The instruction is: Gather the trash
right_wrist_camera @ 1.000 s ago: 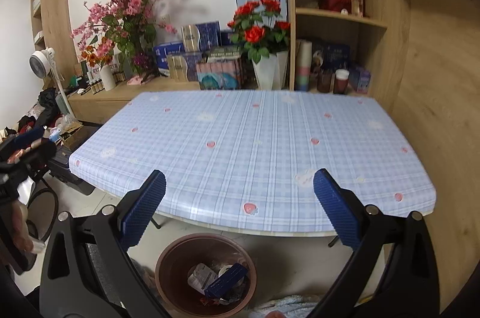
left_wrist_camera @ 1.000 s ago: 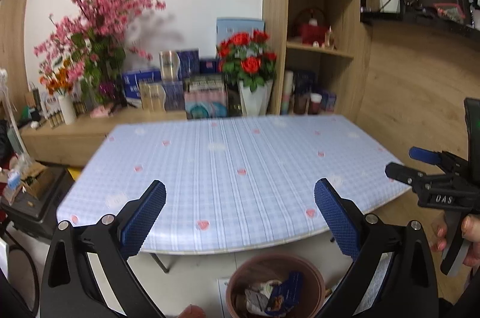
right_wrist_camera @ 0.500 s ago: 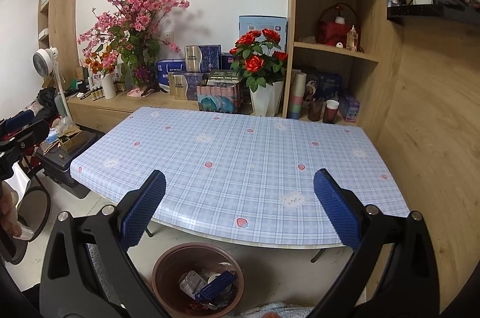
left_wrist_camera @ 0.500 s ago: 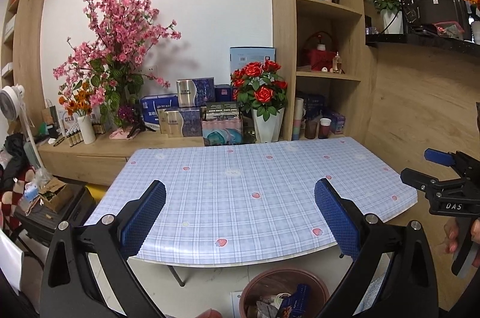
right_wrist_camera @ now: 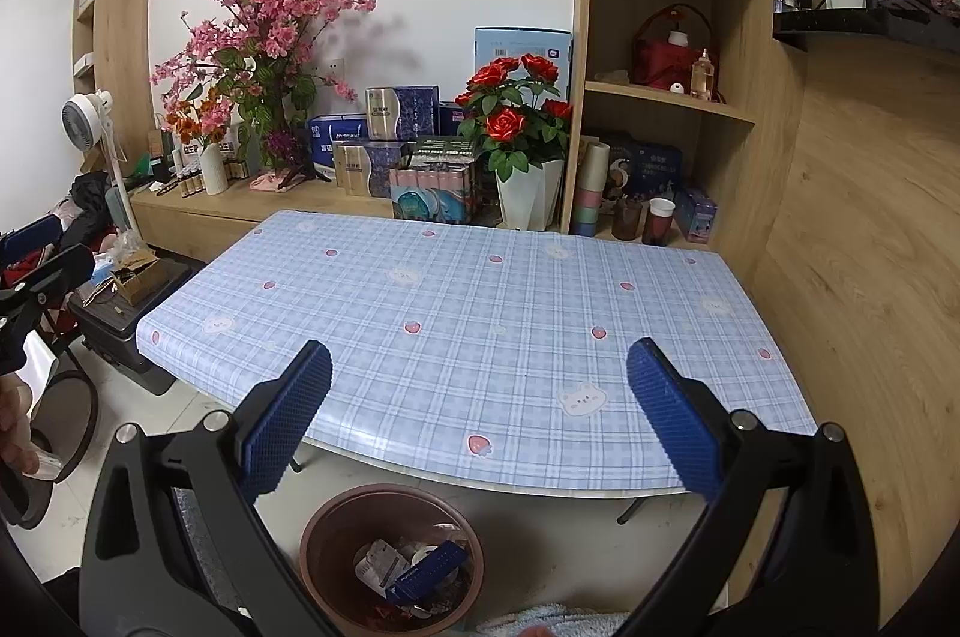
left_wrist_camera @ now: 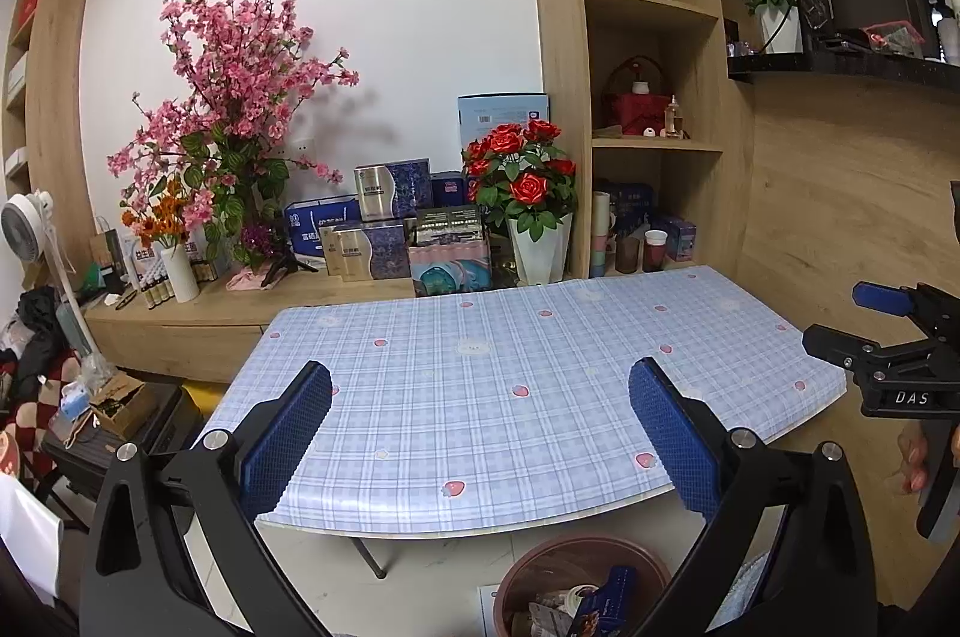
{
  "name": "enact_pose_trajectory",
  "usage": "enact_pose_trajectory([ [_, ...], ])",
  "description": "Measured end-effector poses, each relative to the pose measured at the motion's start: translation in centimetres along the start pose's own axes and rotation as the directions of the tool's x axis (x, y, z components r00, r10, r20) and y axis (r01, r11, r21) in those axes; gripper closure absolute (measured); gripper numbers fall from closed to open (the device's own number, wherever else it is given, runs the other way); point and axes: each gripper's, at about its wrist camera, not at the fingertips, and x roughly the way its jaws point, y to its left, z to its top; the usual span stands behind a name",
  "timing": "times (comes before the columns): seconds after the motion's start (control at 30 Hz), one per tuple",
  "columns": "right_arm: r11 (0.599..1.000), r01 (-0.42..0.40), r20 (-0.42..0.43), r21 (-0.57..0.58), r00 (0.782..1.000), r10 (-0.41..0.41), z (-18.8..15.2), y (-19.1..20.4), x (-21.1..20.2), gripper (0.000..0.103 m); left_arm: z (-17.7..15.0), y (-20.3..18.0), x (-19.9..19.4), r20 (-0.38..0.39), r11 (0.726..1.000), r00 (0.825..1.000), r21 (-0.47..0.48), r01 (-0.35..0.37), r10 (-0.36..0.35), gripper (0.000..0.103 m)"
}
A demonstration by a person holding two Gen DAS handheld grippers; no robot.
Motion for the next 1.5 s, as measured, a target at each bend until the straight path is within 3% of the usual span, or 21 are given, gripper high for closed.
enact_pose_trajectory([
  [0.97,1.000,0.015,-0.015,-0.001,1.000,-0.015,-0.8,-0.1,0.5,0.006,-0.7,0.0,0.2,-0.011,1.000,1.000,-0.011,0.009,-0.010,0.006],
  [1.5,1.000,0.025,-0.032,0.013,0.999,-0.025,-1.6,-0.4,1.3,0.006,-1.1,0.1,0.5,-0.015,1.000,0.999,-0.001,-0.029,0.029,0.006],
])
